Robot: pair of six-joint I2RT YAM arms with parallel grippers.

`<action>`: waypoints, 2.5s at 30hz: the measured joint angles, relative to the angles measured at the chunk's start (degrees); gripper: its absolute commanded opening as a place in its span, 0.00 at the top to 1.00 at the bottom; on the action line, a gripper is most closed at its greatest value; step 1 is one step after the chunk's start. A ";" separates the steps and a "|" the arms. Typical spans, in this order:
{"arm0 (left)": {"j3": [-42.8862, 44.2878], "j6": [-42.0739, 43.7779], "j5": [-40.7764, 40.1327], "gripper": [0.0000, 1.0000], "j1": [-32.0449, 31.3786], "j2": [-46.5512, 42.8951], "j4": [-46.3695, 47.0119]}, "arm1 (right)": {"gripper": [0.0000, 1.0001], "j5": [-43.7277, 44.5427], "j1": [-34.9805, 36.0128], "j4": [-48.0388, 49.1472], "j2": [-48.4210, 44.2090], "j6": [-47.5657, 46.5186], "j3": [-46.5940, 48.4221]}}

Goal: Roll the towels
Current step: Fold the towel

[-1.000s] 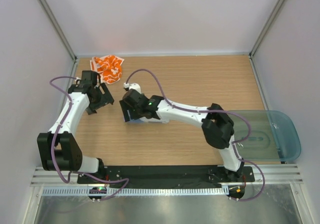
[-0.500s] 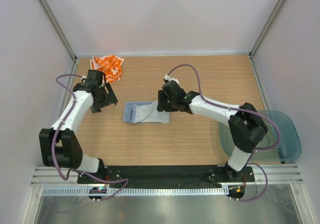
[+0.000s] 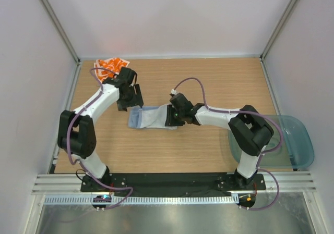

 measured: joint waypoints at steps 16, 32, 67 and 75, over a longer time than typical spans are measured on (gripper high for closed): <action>-0.17 -2.51 6.36 0.48 -1.70 8.63 5.09 | 0.65 -1.86 -0.76 6.01 0.02 0.04 -4.81; 7.02 -1.86 1.49 1.00 -2.01 12.83 3.30 | 0.65 -4.35 -2.25 9.09 -0.07 0.04 -6.69; 9.68 -1.05 -18.23 0.37 -2.01 2.21 -5.73 | 0.26 -6.75 -2.25 -10.29 -5.66 -4.55 4.92; -4.85 -4.13 0.92 0.44 -8.52 -9.46 6.58 | 0.72 -11.37 -6.16 -8.28 -8.13 -4.04 10.34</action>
